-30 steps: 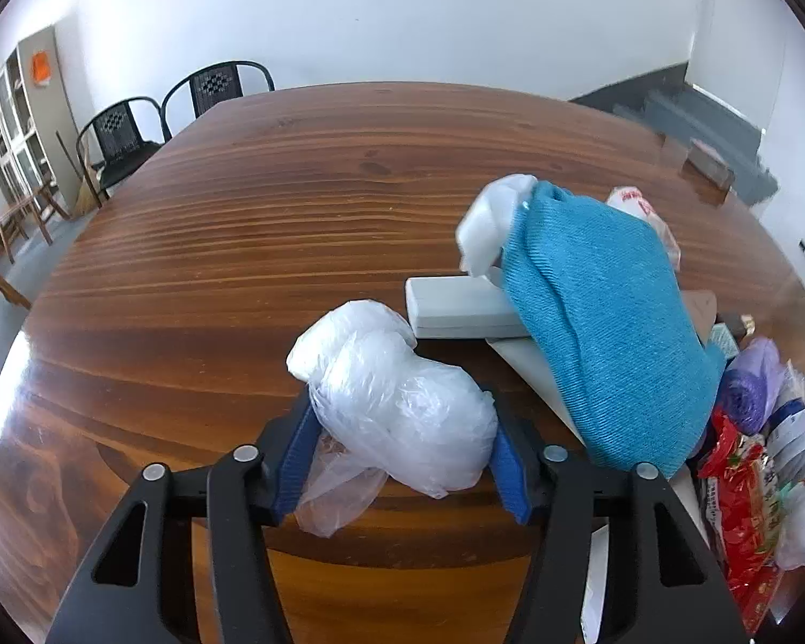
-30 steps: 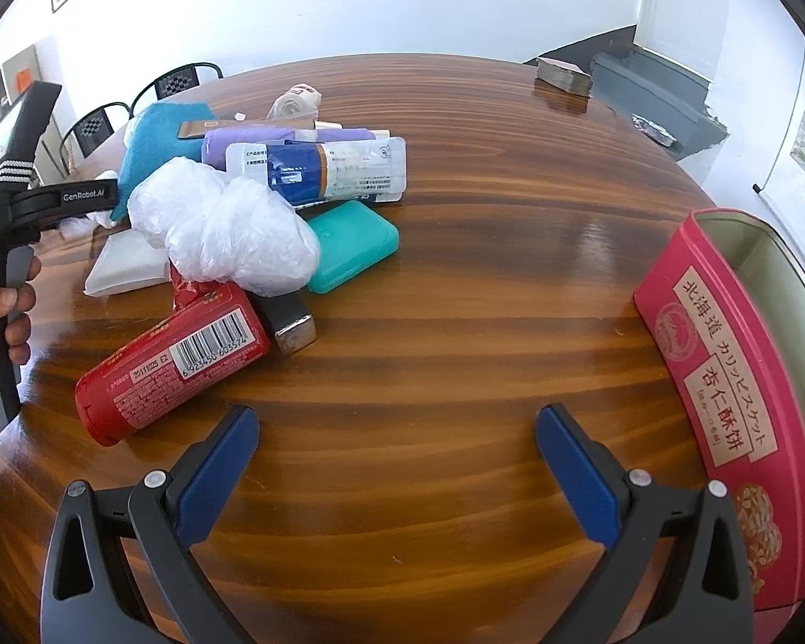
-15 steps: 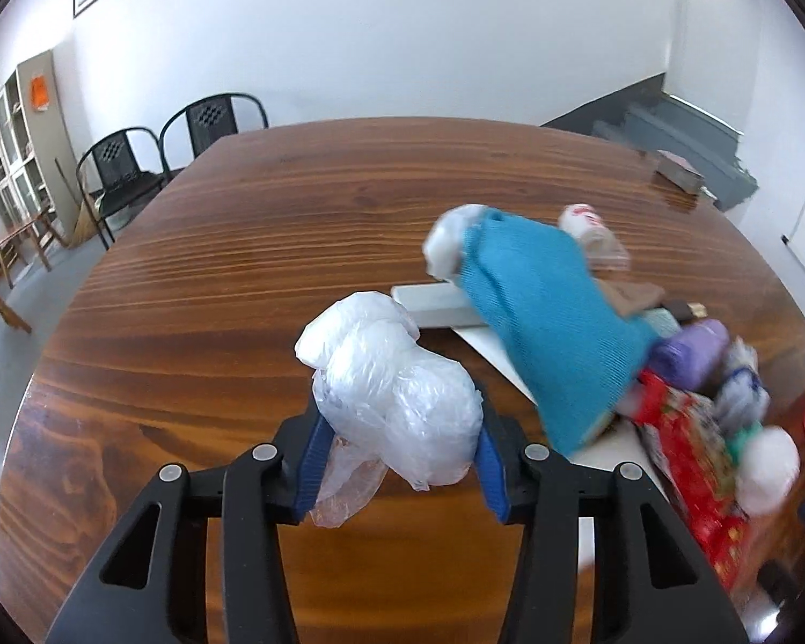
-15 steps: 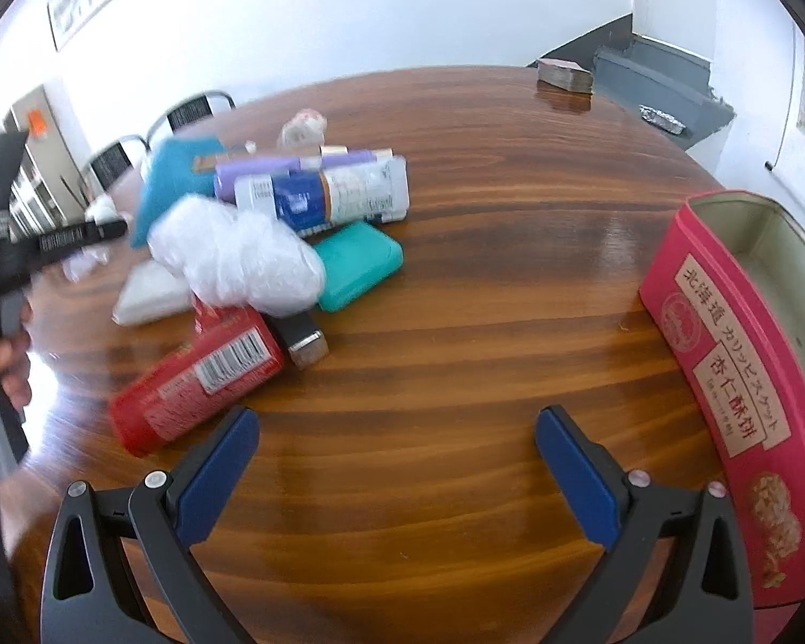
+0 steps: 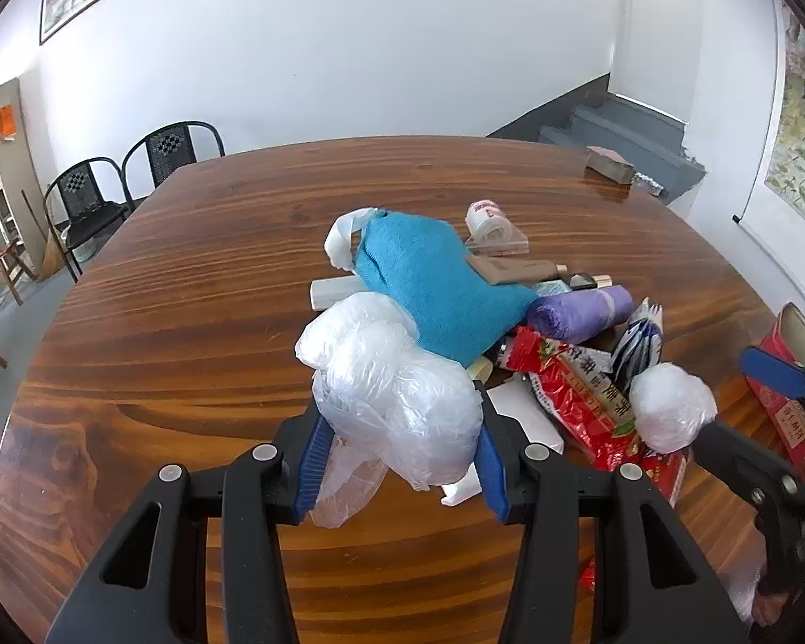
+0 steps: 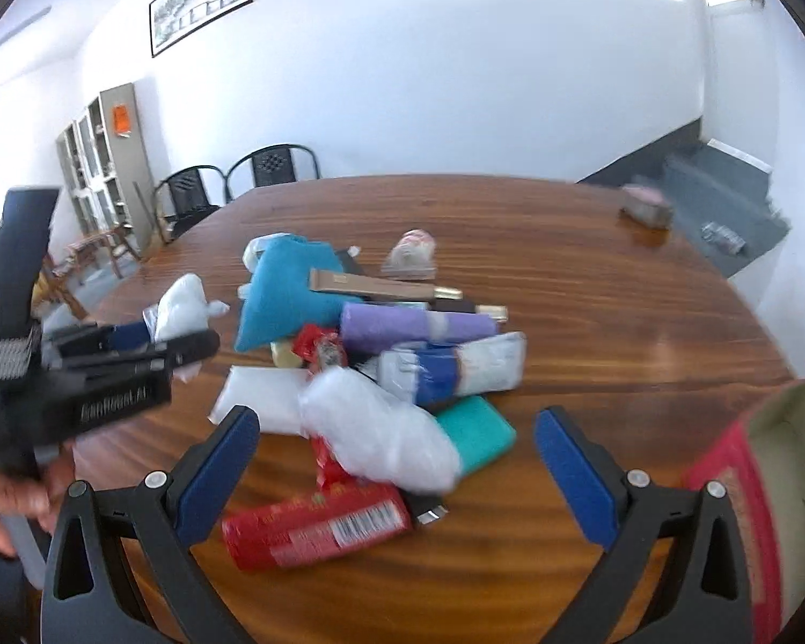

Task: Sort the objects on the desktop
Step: 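Lift the white plastic bag and carry it over the pink tin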

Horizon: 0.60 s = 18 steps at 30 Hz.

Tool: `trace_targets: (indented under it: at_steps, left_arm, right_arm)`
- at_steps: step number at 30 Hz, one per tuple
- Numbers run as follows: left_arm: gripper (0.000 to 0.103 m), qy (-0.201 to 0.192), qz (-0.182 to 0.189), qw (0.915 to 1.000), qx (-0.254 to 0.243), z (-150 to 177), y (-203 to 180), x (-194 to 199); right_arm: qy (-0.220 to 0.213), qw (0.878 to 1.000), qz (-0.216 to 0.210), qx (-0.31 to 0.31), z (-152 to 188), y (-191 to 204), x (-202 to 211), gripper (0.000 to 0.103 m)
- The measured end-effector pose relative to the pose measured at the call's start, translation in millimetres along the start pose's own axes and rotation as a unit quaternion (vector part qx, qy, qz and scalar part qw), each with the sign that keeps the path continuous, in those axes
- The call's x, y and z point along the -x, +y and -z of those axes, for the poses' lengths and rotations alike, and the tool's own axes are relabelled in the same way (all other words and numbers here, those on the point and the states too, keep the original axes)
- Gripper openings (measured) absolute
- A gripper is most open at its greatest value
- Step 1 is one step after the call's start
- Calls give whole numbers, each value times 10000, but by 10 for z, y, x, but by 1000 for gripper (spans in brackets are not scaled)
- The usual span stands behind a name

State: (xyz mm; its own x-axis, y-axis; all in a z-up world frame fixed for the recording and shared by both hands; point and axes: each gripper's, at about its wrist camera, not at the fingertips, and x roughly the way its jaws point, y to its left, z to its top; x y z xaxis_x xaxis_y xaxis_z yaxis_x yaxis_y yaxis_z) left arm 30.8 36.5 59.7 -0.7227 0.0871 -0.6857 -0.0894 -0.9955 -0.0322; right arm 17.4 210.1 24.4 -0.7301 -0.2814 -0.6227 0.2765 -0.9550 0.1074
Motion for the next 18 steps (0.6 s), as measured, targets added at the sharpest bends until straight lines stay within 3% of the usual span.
trace_targets:
  at_steps: [3, 7, 13, 18]
  left_arm:
    - [51, 57, 16, 10000, 52, 21, 26, -27]
    - [51, 11, 36, 10000, 31, 35, -5, -6]
    - [51, 10, 76, 10000, -21, 59, -73, 11]
    - [51, -48, 115, 9999, -29, 61, -116, 63]
  right_arm:
    - [215, 9996, -80, -138, 20, -32, -161, 97]
    - [481, 9981, -202, -315, 93, -99, -244, 67]
    - [292, 9975, -283, -578, 163, -199, -32, 50]
    - [-137, 9974, -326, -631, 160, -175, 259, 46]
